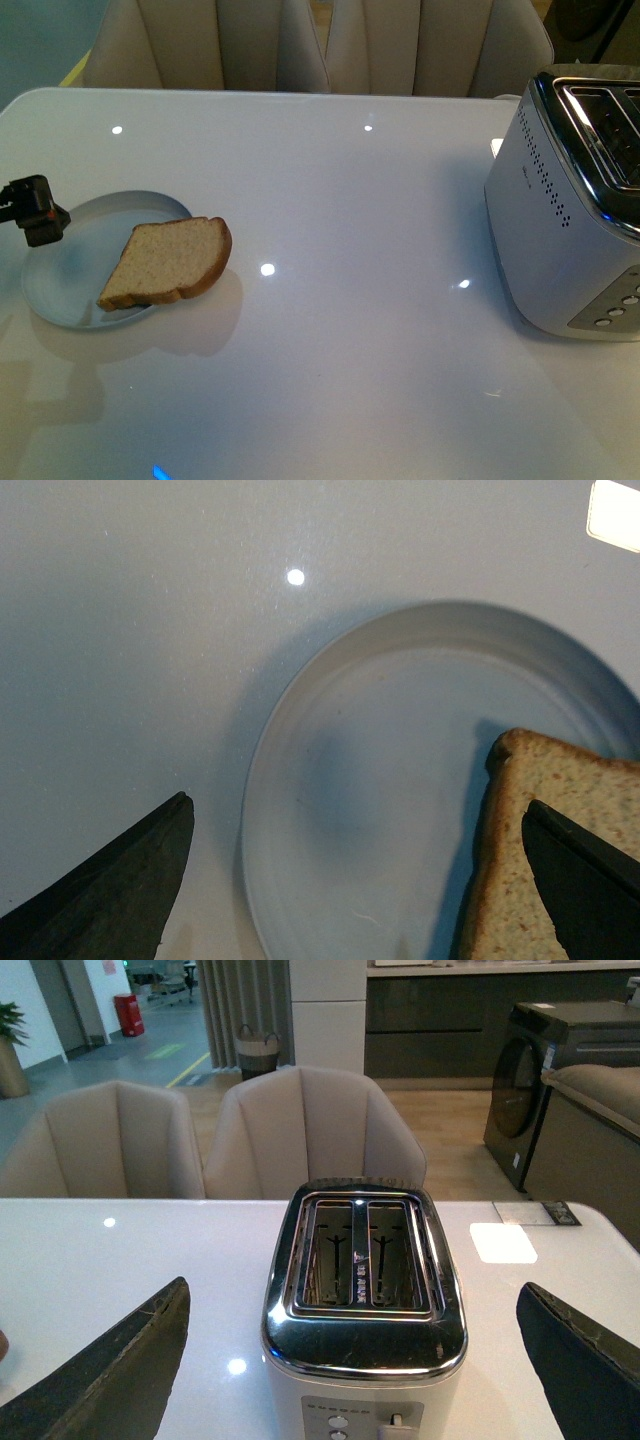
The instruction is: Left arm holds plate, right arm toasts bread
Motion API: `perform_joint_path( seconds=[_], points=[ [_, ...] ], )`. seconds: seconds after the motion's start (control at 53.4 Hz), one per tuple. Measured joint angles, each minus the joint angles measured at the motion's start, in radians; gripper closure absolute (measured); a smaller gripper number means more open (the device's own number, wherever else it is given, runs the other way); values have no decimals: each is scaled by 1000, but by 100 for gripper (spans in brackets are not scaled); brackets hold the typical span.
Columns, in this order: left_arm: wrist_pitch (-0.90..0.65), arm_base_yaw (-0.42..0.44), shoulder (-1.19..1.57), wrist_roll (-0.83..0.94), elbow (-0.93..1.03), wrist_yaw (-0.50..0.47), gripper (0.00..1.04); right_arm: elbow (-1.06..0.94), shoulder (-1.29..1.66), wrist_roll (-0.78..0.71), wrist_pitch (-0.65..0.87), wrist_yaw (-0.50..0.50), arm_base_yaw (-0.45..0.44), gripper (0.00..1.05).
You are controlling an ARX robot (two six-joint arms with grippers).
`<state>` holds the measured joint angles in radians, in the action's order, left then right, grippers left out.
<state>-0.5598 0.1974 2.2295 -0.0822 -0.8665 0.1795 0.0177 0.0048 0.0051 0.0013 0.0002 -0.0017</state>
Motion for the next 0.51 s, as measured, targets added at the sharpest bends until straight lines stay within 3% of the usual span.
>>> perform_joint_path(
  seconds=[0.506],
  points=[
    [45,1,161,0,-89,-63,7,0,0,0,0,0,0,9]
  ],
)
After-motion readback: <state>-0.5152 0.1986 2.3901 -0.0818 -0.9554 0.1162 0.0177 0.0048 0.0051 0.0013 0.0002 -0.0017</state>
